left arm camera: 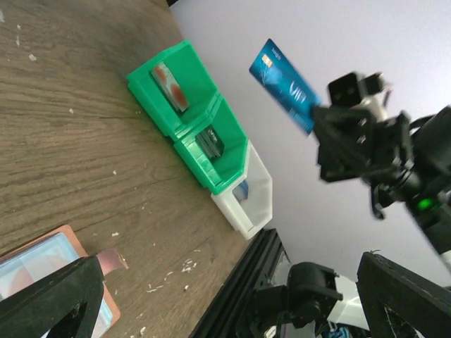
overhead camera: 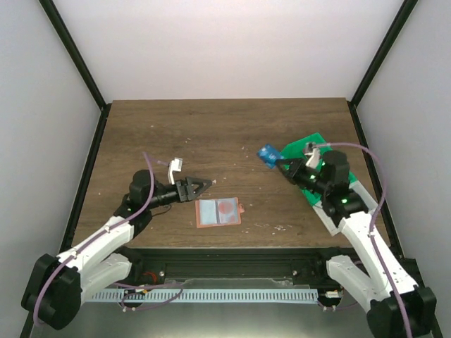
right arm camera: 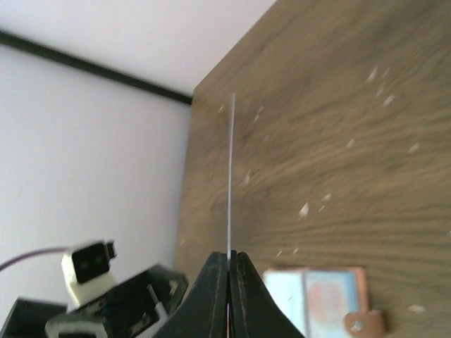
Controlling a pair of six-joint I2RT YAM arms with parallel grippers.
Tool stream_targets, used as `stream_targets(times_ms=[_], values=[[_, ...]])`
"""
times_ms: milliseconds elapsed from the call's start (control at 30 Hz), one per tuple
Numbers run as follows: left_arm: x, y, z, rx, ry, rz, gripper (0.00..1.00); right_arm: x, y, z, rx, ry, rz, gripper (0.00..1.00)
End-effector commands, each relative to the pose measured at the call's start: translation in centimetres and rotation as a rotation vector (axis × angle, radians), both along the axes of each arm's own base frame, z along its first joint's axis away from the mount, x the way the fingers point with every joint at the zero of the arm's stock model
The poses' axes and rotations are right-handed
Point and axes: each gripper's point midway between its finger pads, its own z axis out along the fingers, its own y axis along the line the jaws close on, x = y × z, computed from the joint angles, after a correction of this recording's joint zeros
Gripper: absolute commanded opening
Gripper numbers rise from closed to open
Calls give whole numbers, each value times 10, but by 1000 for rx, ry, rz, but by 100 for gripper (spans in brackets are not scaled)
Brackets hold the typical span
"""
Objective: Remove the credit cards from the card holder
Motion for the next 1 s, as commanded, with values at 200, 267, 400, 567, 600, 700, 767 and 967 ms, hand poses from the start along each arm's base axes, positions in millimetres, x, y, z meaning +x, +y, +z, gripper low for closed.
stream_targets(times_ms=[200, 267, 400, 567, 600, 700, 767, 967], values=[[-3, -5, -20, 183, -18, -106, 100, 1, -109, 7, -306, 175, -290, 1], [-1, -5, -29, 227, 17, -111, 100, 0, -131, 6, -348, 231, -379, 1], [-9, -11, -35, 230, 55, -189, 100, -12, -180, 2, -464, 354, -580, 1], [-28, -26, -25, 219, 2, -252, 100, -34, -230, 8, -624, 451, -812, 1], [-33, -31, -23, 227, -12, -271, 100, -38, -235, 8, -646, 466, -839, 1], [-45, -40, -16, 227, -45, -312, 100, -49, -246, 0, -712, 512, -877, 1], [-49, -42, -14, 242, -68, -311, 100, -50, -250, -5, -744, 520, -876, 0], [-61, -44, -6, 256, -145, -297, 100, -37, -254, -26, -816, 557, -741, 0]])
